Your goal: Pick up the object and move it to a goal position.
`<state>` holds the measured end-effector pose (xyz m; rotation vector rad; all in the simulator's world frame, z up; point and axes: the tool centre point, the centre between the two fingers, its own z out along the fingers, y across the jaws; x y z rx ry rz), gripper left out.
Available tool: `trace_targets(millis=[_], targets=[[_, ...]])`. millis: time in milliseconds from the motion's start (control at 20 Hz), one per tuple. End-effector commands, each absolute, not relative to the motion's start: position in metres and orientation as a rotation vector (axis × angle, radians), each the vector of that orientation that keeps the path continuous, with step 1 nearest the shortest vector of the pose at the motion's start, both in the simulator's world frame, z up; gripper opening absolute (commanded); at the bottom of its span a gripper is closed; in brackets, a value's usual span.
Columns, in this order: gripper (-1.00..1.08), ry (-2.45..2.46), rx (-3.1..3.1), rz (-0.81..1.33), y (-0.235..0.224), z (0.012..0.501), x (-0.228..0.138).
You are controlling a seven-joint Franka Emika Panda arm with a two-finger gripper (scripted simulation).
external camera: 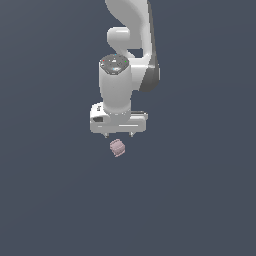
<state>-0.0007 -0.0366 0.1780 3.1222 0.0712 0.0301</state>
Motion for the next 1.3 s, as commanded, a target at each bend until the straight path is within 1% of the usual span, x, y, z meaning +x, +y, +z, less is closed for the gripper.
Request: trace_targets(millis=[0, 800, 1250], targets=[[1.0, 0.126, 3.12, 0.027, -0.038, 0.172, -0.002], [1.0, 0.696, 3.054, 0.004, -0.049, 0.114, -0.018], [1.0, 0.891, 3.011, 0.0, -0.052, 0.095, -0.024]])
